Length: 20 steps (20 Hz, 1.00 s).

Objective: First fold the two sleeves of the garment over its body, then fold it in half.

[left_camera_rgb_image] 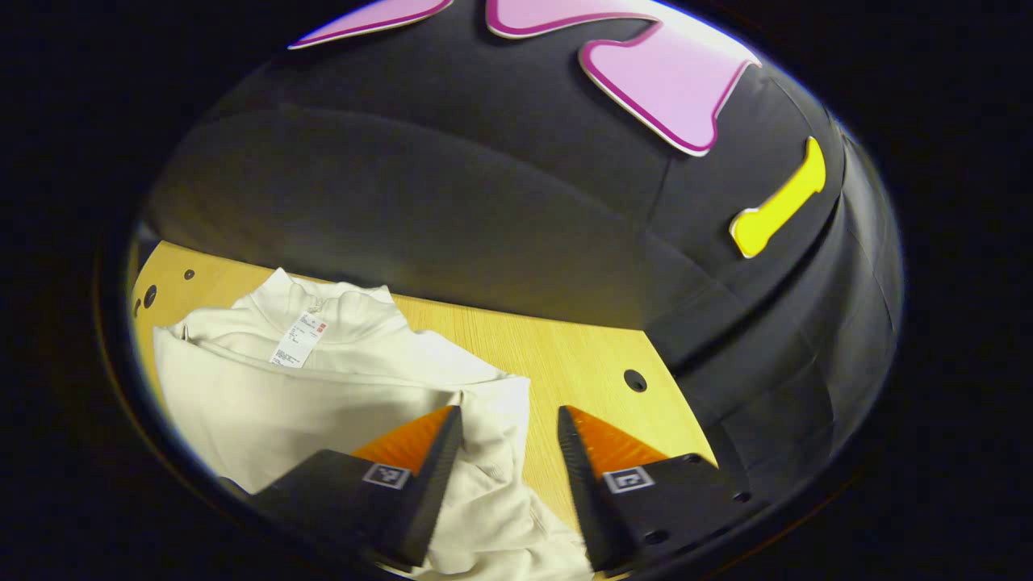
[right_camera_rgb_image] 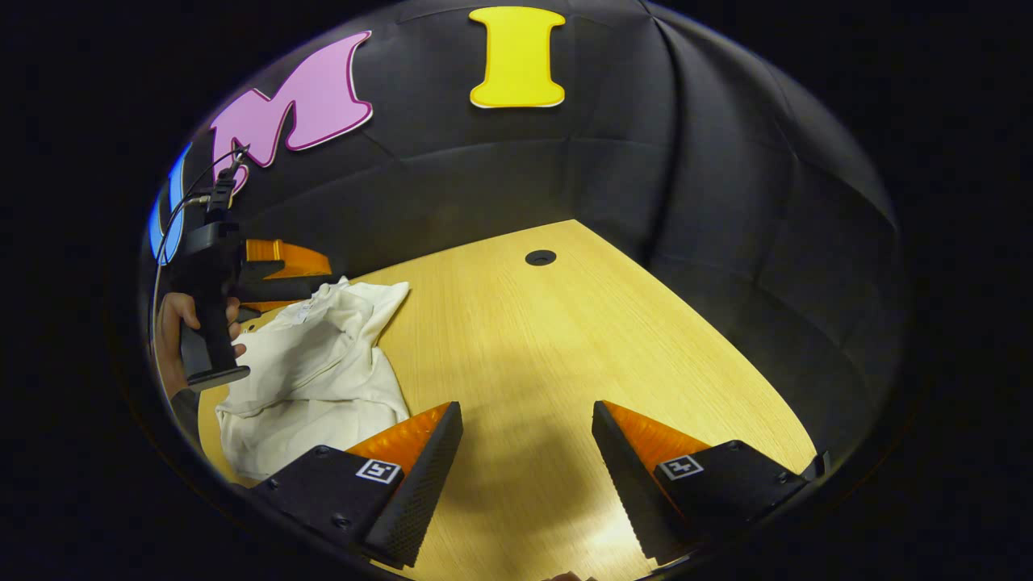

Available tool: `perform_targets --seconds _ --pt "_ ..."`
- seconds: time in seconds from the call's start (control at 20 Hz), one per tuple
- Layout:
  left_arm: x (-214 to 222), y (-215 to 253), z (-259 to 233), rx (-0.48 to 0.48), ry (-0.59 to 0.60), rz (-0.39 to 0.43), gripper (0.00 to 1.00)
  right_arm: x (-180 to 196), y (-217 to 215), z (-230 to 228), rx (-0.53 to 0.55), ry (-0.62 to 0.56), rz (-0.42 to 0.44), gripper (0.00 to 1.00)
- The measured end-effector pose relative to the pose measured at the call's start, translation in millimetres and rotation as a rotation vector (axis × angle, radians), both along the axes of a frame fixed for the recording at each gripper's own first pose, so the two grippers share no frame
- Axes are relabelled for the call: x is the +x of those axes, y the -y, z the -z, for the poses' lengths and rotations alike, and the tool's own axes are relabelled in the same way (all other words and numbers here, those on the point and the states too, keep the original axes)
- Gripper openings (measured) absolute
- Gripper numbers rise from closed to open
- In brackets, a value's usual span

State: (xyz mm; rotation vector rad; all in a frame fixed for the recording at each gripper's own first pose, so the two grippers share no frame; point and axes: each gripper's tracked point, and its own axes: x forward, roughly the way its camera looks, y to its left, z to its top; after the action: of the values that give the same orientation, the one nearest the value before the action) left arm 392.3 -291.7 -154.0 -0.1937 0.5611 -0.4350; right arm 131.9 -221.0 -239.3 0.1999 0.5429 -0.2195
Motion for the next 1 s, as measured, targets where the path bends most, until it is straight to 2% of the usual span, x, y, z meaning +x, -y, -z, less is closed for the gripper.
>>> perform_targets --seconds 0.05,0.1,0.15,0.35,0.6,0.85,1.0 --pt "-2.1 -7.5 1.7 0.038 0.015 -0.004 0.83 -0.8 -6.8 -0.2 0.005 -0.003 -0.014 0.99" --pt "-4.7 -14.7 5.1 0.071 0.025 -0.009 0.81 -0.3 -16.6 -1.7 0.017 -0.001 -0.032 0.99" --pt "-13.4 -24.9 1.9 0.095 0.031 -0.017 0.98 -0.4 -26.3 -3.3 0.025 0.003 -0.054 0.99" --pt "-43.1 -75.2 -2.5 0.133 0.037 -0.064 0.98 -3.2 -63.3 4.6 0.033 -0.023 -0.142 0.99" --pt "-91.6 -166.9 4.6 0.156 0.011 -0.182 0.98 -1.6 -106.1 20.1 0.052 -0.072 -0.237 0.99" --pt "-139.9 -264.5 44.6 0.169 -0.075 -0.325 0.98 0.6 -143.8 40.6 0.081 -0.125 -0.303 0.99" --pt "-171.6 -307.5 68.2 0.157 -0.131 -0.403 0.98 -0.7 -153.3 60.3 0.057 -0.175 -0.331 0.99"
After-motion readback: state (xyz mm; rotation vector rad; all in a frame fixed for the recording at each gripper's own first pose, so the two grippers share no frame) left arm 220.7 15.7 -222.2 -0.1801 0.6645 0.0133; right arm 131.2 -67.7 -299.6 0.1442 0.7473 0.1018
